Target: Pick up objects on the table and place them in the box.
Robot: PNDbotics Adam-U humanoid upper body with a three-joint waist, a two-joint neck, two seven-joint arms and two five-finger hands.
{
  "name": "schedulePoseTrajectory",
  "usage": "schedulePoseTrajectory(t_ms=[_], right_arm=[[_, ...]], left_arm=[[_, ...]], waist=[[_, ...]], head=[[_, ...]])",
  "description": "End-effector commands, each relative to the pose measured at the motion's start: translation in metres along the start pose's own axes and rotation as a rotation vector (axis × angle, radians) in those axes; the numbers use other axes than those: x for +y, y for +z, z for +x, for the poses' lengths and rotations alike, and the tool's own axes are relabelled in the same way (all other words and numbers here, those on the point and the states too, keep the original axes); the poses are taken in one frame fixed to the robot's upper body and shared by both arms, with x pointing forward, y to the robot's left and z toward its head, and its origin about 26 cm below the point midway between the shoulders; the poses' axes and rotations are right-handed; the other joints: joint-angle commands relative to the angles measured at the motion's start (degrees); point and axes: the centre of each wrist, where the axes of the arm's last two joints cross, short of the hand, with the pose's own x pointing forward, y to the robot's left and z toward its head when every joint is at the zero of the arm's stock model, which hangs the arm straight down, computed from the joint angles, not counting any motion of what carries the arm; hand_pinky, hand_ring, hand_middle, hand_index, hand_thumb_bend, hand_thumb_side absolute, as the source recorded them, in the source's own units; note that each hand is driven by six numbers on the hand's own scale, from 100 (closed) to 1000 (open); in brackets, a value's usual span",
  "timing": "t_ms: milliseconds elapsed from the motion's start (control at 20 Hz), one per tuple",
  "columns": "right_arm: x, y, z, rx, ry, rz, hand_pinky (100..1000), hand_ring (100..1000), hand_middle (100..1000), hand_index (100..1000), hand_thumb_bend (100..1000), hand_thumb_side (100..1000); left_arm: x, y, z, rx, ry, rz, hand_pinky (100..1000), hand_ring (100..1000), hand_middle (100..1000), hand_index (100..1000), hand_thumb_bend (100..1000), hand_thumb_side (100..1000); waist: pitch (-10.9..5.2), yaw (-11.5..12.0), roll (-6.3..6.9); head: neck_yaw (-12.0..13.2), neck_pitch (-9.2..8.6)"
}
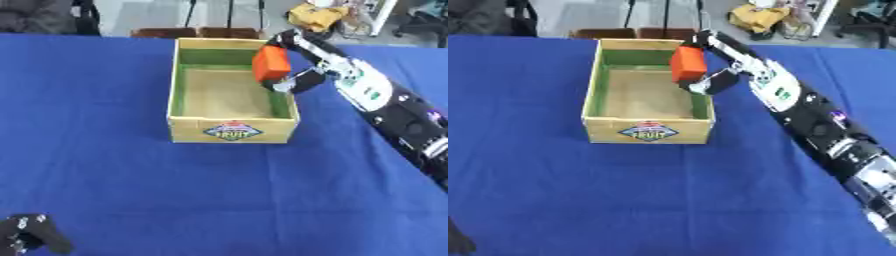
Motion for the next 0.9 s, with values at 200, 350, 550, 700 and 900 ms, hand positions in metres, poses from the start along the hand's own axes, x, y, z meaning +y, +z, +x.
schedulePoseTrajectory(t_ms=[200, 350, 550, 700, 900], right_arm=[[0.004, -0.007, -0.004, -0.005, 0.052, 0.03, 752, 675, 311, 510, 100, 100], [0.013, -0.009, -0.007, -0.005, 0.068, 0.051, 756, 681, 326, 524, 100, 100], [0.018, -0.01, -0.009, -0.012, 0.09, 0.066, 759, 687, 346, 543, 100, 100], [0.019, -0.011, -0.007, -0.046, 0.113, 0.077, 776, 729, 443, 633, 214, 250], [0.015, -0.014, -0.003, -0.102, 0.152, 0.089, 833, 805, 599, 770, 471, 470]], left_arm=[[0.002, -0.007, 0.01, -0.03, -0.019, -0.024, 657, 578, 483, 632, 281, 1000], [0.003, -0.008, 0.011, -0.033, -0.021, -0.025, 657, 577, 481, 628, 282, 1000], [0.003, -0.008, 0.011, -0.032, -0.023, -0.026, 657, 577, 479, 625, 284, 1000], [0.002, -0.008, 0.011, -0.032, -0.024, -0.027, 657, 577, 477, 621, 284, 1000], [0.002, -0.008, 0.011, -0.032, -0.025, -0.028, 657, 577, 475, 619, 282, 1000]], waist=[[-0.44, 0.5, 0.06], [-0.17, 0.6, 0.03], [0.03, 0.5, 0.03], [0.12, 0.3, 0.06], [0.15, 0.1, 0.16]], head=[[-0.8, -0.93], [-0.8, -0.97], [-0.7, -1.06], [-0.6, -1.09], [-0.5, -1.06]])
